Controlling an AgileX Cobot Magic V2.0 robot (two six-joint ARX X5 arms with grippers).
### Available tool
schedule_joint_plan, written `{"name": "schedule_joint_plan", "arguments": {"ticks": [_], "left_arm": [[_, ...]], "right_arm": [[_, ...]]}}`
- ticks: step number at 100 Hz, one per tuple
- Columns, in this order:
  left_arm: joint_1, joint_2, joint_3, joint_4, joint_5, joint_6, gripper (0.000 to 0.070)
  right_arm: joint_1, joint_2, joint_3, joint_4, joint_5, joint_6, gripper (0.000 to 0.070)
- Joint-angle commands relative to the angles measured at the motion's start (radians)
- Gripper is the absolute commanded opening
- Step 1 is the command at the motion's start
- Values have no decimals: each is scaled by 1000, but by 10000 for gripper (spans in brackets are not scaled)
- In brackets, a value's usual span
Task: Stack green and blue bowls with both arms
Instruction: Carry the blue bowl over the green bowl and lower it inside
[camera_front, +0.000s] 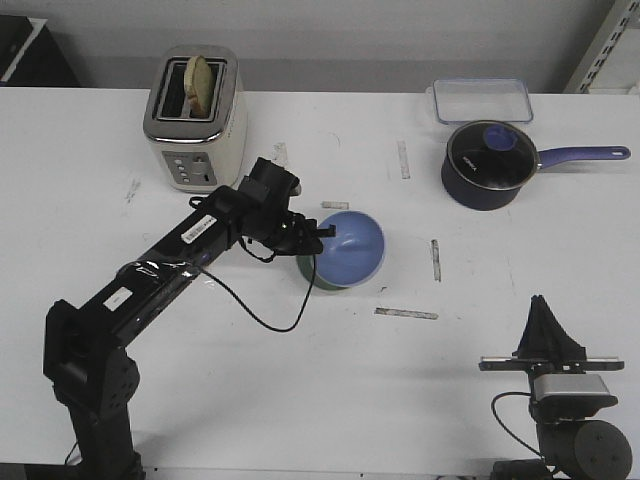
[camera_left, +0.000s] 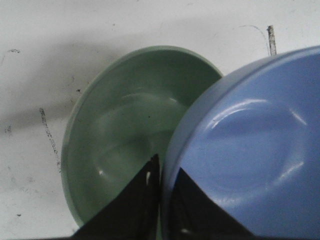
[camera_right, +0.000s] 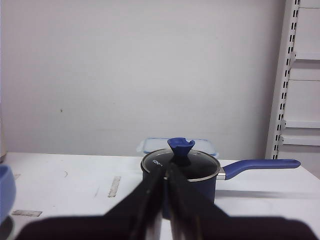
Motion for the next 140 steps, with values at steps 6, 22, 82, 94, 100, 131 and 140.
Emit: {"name": "schedule_joint_plan", "arguments": {"ticks": [6,22,82,94,100,131,140], "left_arm": [[-5,24,25,2,-31,8,16],[-5,24,25,0,-57,8,33],[-3,-13,26,7,-57,8,213],[2,-41,26,3,-57,7,213],[3,-51,26,3,-57,7,213],[11,-115,24,7,-58,69,213],[16,-152,2,55,-58,184,213]], "right_arm": [[1,-4,4,13,0,-5,5],[1,-4,4,13,0,-5,5],[1,-4,4,13,0,-5,5],[1,-4,4,13,0,-5,5],[1,-4,4,13,0,-5,5],[1,-4,4,13,0,-5,5],[1,-4,4,13,0,-5,5]]}}
